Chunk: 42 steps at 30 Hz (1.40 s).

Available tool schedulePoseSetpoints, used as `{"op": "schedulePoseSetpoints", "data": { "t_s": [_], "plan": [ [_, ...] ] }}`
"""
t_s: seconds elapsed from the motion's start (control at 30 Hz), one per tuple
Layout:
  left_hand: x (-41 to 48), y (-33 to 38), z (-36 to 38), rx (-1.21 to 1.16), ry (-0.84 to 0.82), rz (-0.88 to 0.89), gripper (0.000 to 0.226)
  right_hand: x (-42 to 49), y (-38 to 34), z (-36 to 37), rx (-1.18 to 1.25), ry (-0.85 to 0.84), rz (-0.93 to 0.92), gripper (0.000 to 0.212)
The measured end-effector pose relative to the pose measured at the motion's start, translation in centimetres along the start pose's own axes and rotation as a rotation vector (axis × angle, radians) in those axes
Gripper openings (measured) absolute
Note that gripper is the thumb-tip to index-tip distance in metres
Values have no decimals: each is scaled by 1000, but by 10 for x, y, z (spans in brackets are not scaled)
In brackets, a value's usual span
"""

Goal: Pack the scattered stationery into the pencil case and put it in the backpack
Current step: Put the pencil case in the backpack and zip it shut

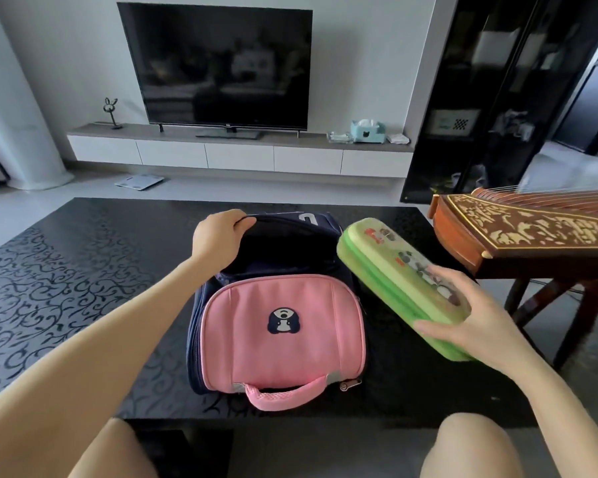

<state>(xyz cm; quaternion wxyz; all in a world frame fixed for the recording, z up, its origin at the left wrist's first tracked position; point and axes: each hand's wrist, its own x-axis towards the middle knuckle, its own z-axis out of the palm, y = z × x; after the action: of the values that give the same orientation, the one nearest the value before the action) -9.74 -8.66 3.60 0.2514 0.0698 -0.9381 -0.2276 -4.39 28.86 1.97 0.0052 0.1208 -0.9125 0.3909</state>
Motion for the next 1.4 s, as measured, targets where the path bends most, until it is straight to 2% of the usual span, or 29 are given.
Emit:
{"op": "schedulePoseSetpoints", "data": {
  "t_s": [0.1, 0.17, 0.3, 0.37, 0.43, 0.53, 0.67, 0.8, 0.93, 1.1, 1.17, 1.27, 1.4],
  "plan": [
    [-6, 3, -5, -41, -14, -3, 29, 2, -42, 14, -383, -86, -181, 84],
    [-13, 3, -7, -68, -17, 18, 27, 17, -56, 42, -530, -32, -257, 86],
    [-27, 7, -6, -114, 27, 91, 21, 56, -74, 97, -451, 88, -331, 79],
    [-28, 3, -6, -106, -21, 109, 22, 66, -82, 116, -396, 115, -416, 71],
    [-28, -7, -8, -37, -102, 137, 23, 68, -76, 128, -367, 233, -464, 65],
    [-33, -12, -9, 93, -192, 219, 22, 56, -53, 129, -159, 412, -313, 73],
    [-28, 6, 0, 104, -278, 339, 31, 37, -38, 135, 345, 257, -106, 66],
    [-12, 36, 25, 158, -401, 408, 29, 39, -35, 144, 444, 266, -46, 58],
    [-3, 60, 43, 193, -468, 468, 25, 44, -33, 152, 431, 261, -18, 57],
    [-7, 67, 47, 140, -380, 466, 28, 62, -37, 146, 446, 288, -35, 44],
    [-12, 66, 44, 94, -358, 476, 24, 76, -38, 147, 352, 338, -41, 42],
    [-13, 62, 43, 42, -346, 439, 25, 96, -38, 153, 88, 424, 25, 42],
    [-12, 53, 54, 116, -397, 407, 25, 115, -35, 159, -1, 386, 174, 48]
  ]
}}
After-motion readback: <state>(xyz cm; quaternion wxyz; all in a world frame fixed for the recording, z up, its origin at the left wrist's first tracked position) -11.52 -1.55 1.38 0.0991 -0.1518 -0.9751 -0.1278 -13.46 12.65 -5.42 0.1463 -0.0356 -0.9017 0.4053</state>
